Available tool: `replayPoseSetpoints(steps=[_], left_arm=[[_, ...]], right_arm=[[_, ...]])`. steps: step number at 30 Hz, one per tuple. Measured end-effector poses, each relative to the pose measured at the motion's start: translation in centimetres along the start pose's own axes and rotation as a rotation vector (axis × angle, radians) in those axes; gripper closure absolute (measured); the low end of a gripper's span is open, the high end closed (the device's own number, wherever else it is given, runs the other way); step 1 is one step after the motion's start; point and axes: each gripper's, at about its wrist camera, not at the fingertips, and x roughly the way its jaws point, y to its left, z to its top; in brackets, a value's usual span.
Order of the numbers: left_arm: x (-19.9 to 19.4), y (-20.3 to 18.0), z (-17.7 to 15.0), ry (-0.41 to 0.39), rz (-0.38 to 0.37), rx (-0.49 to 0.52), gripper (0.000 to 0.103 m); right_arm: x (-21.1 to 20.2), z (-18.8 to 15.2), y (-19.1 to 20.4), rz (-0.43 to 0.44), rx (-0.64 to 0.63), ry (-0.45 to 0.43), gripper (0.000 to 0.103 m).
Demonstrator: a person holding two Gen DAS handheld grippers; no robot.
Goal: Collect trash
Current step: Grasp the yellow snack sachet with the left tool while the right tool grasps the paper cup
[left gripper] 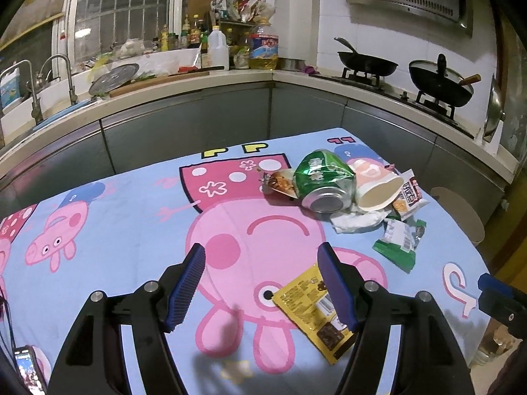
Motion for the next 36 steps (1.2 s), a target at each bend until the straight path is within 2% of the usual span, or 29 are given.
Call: replayPoseSetpoints(steps=[20,29,36], left_arm=[[1.8,2.7,-1.7,0.068,0.035,-0.039,0.032],[2.2,5.8,-2.5,0.121,-0.046,-0.153,0.033],[2.1,6.1,-3.7,0.163,-0.121,-0.185,0.033]], right_arm=[[2.0,-0.9,1.5,0.033,-0.042,0.065,0.040],[3.1,-1.2,2.2,0.037,-0.075,0.093,0.044],[6.0,-1.4,2.1,0.047,-0.082,0.158,0.045]])
